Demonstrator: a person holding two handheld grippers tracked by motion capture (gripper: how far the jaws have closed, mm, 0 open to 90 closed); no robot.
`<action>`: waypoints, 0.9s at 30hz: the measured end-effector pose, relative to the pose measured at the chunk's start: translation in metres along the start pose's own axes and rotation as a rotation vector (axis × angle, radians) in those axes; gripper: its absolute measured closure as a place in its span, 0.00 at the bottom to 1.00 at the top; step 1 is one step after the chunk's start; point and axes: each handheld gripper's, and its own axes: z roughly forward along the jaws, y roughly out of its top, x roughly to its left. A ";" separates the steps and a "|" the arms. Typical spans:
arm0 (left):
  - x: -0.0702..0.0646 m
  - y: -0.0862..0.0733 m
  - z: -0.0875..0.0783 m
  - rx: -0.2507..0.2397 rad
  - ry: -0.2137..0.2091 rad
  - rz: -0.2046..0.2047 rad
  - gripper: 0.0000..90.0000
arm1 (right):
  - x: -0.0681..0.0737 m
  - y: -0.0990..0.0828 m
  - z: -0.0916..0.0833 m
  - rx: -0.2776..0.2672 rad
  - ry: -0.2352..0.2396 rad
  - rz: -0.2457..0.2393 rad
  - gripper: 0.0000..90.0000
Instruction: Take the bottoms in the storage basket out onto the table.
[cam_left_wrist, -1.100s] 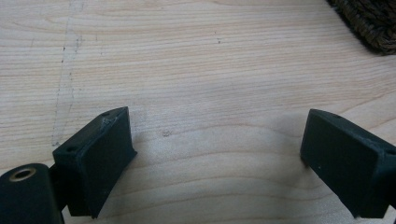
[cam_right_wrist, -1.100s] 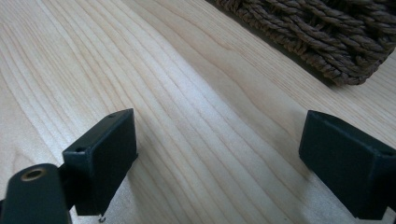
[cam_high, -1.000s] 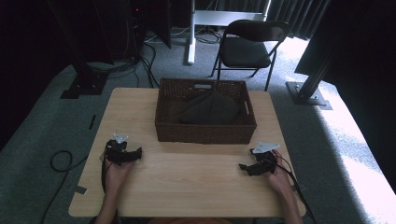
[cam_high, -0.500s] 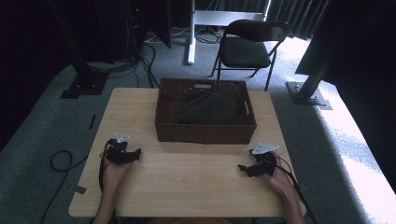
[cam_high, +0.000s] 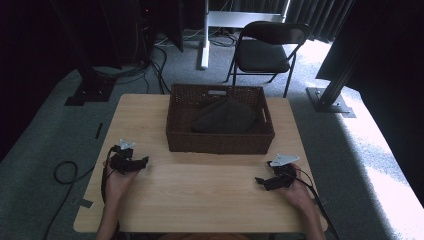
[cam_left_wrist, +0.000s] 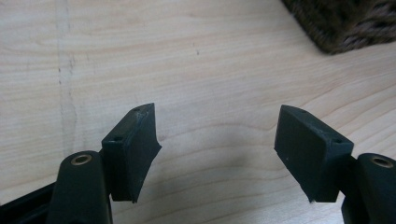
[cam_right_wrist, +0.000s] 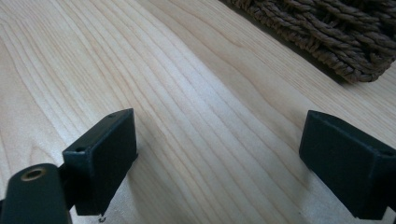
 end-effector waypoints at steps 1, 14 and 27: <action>0.002 0.004 -0.004 -0.009 -0.005 0.007 0.34 | 0.001 -0.001 0.000 0.000 -0.002 0.004 0.12; 0.003 0.033 -0.018 -0.073 -0.037 0.066 0.33 | 0.005 -0.004 -0.004 0.001 -0.006 0.008 0.12; 0.000 0.051 -0.027 -0.107 -0.071 0.094 0.30 | 0.005 -0.004 -0.004 0.002 -0.006 0.007 0.12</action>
